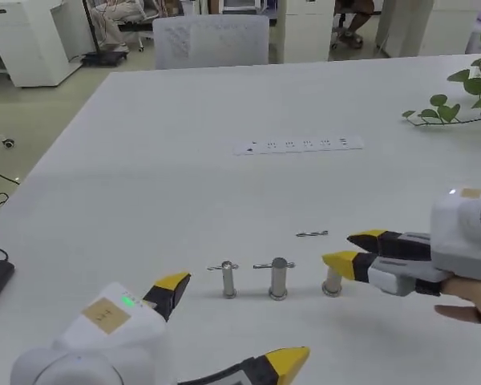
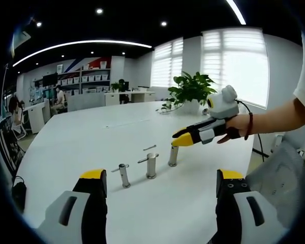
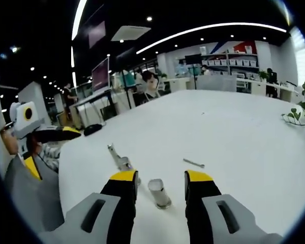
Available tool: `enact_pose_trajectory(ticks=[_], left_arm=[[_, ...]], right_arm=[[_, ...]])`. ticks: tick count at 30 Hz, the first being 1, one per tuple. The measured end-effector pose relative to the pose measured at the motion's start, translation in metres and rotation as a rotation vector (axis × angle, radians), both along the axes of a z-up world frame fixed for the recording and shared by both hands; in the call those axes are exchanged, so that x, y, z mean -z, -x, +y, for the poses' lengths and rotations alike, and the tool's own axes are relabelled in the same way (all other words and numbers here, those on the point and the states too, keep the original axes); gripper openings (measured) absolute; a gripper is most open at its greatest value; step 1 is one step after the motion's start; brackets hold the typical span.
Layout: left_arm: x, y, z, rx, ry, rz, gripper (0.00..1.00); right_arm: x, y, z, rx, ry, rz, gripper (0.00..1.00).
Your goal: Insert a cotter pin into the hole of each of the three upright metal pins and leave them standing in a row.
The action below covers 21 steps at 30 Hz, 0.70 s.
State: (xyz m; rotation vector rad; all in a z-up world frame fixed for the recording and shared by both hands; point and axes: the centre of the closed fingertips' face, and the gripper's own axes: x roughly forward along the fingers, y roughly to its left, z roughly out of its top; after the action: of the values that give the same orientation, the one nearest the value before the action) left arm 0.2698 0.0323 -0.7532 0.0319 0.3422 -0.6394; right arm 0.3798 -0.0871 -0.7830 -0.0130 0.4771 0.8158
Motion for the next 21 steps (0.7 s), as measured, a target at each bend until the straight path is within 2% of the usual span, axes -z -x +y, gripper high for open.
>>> enact_pose_trajectory(ticks=[3,8,10,14,17,21], left_arm=[[-0.001,0.000,0.000,0.005,-0.004,-0.007,0.89],[-0.002,-0.001,0.000,0.016,-0.007,-0.013,0.90],[-0.001,-0.001,0.000,0.021,-0.019,-0.010,0.90],[-0.001,-0.001,0.001,0.025,-0.021,-0.009,0.90],[-0.002,-0.001,0.001,0.033,-0.010,-0.015,0.89],[-0.001,-0.001,0.002,0.040,-0.023,-0.018,0.88]], right_arm=[[-0.007,-0.006,-0.003,-0.012,0.022,0.000,0.38],[-0.009,-0.015,-0.006,-0.049,0.088,0.004,0.36],[-0.003,-0.019,-0.007,-0.068,0.117,0.034,0.36],[0.007,-0.025,-0.006,-0.112,0.175,0.050,0.35],[0.014,-0.030,-0.005,-0.126,0.192,0.079,0.35],[0.023,-0.037,-0.004,-0.180,0.277,0.062,0.33]])
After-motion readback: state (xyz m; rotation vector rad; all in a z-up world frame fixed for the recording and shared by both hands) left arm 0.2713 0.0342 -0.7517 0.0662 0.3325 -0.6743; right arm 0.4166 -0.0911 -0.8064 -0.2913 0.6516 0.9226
